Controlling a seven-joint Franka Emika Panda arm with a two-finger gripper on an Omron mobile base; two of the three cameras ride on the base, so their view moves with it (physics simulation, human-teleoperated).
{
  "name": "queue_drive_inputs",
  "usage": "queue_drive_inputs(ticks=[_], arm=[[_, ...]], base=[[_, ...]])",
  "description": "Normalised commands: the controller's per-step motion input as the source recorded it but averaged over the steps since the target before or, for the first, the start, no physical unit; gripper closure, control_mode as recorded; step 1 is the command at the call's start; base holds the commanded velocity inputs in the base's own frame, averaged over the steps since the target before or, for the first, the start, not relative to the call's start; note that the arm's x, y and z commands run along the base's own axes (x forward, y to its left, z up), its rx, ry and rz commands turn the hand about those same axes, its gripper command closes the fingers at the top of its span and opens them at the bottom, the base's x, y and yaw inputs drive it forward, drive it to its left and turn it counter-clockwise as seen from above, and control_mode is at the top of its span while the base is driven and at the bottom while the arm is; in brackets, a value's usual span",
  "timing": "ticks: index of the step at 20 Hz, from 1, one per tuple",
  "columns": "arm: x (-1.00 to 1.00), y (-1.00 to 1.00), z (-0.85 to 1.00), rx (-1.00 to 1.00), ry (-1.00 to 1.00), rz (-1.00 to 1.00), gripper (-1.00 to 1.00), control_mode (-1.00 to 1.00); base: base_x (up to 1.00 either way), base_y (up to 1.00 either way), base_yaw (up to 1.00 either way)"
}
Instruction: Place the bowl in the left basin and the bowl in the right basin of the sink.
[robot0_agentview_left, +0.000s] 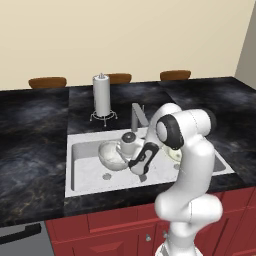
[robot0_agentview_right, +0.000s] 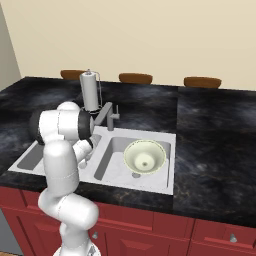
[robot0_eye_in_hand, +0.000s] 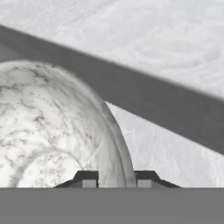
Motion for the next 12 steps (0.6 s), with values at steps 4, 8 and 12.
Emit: queue_drive_inputs(ticks=[4,8,12], arm=[[0.02,0.08,0.02,-0.08,-0.02,-0.12,-1.00,-1.00],[-0.04,0.10,0.21,-0.10,-0.06,-0.09,-1.00,-1.00],[-0.12,0.01,0.10,-0.05,-0.04,-0.05,-1.00,-1.00]], base=[[0.00,0.00,0.00],[0.00,0.00,0.00],[0.00,0.00,0.00]])
